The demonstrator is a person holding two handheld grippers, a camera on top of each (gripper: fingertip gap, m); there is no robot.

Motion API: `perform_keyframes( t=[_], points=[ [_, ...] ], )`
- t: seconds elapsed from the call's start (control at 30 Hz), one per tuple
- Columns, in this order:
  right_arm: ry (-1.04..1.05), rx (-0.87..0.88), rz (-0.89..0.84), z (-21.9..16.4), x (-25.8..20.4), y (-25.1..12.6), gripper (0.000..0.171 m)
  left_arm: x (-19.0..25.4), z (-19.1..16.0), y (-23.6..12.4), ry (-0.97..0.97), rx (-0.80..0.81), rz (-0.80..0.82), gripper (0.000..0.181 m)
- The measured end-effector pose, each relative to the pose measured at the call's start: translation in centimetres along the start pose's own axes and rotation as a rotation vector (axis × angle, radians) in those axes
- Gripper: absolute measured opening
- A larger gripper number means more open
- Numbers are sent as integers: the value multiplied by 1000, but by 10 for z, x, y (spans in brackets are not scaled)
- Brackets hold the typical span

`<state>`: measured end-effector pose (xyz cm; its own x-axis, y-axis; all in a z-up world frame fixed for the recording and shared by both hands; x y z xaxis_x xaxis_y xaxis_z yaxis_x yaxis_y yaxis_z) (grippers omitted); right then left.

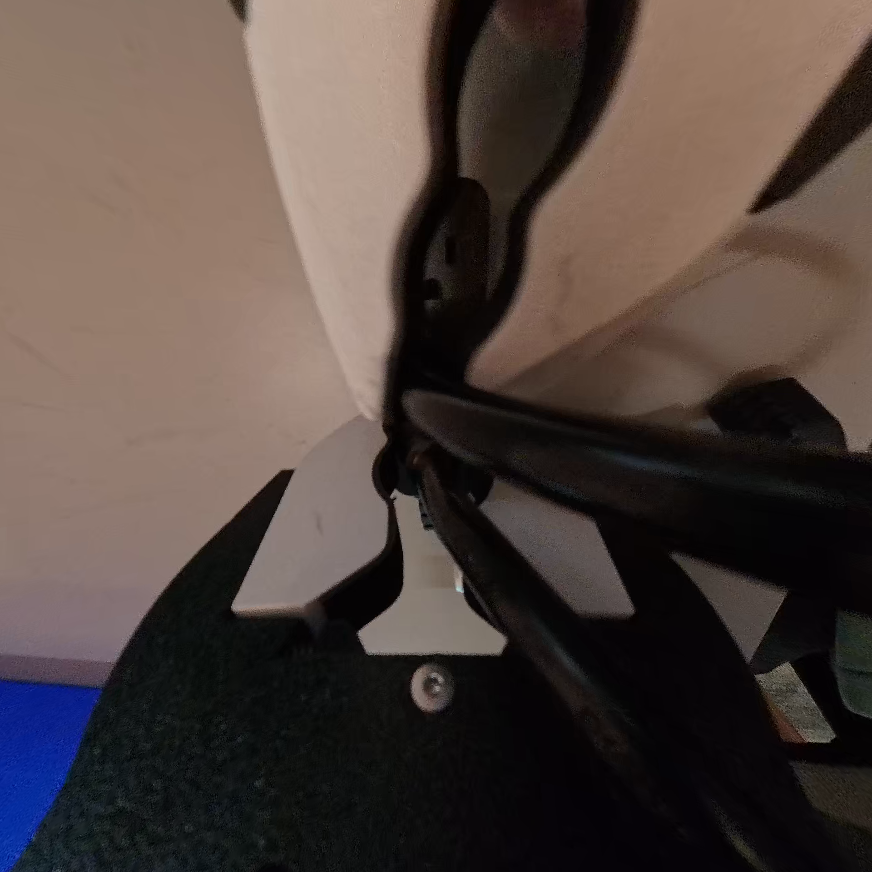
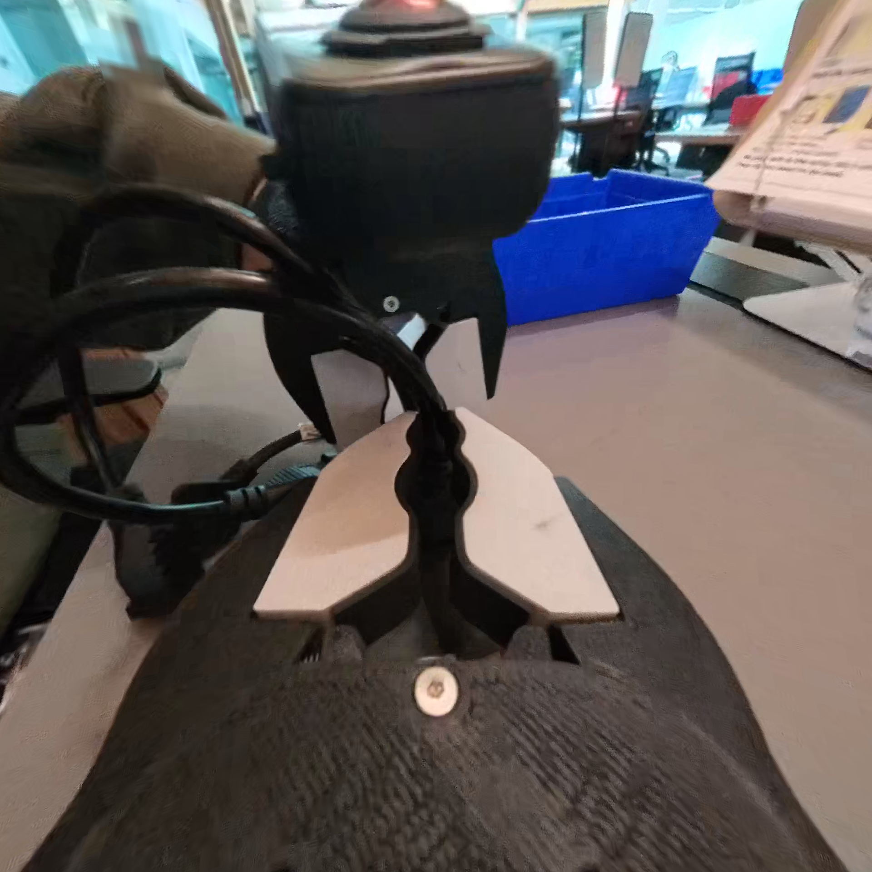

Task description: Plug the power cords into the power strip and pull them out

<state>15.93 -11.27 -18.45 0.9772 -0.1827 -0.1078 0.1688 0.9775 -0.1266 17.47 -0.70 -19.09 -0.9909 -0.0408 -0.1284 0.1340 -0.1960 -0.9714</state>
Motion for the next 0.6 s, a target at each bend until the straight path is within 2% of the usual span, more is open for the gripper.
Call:
perform_keyframes(
  t=[0.07,0.13,0.2,0.3,0.43,0.53,0.6],
  points=[
    [13,6,-17,1,1,0,8,-1,-1,0,-11,13,-1,26],
    [-105,-51,16,3,-7,0,8,-2,-1,0,-12,24,-15,25],
    [-135,-123,-3,8,-9,1,7,-1,-2,0,-10,33,-13,25],
    [-51,-66,-27,6,-3,2,8,-2,-2,0,-31,21,3,25],
    [-118,-135,-15,10,-9,3,6,-1,2,0,10,-19,-9,25],
    [-4,-30,-49,6,1,3,7,-2,4,0,15,-57,2,26],
    [-63,-60,-48,7,-3,4,7,-3,4,0,11,-53,0,25]
  ],
)
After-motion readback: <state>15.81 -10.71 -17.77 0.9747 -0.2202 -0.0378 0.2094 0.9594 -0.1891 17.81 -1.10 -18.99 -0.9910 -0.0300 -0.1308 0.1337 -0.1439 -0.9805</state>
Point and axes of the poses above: each gripper's, where its closed fingertips meet, y out along the fingers, z out of its top, x = y × z across the jaws, the point moved 8 cm from there along -y, back along the fingers, and after that the axes turned 7 degrees about z, right-handed, at the moved point
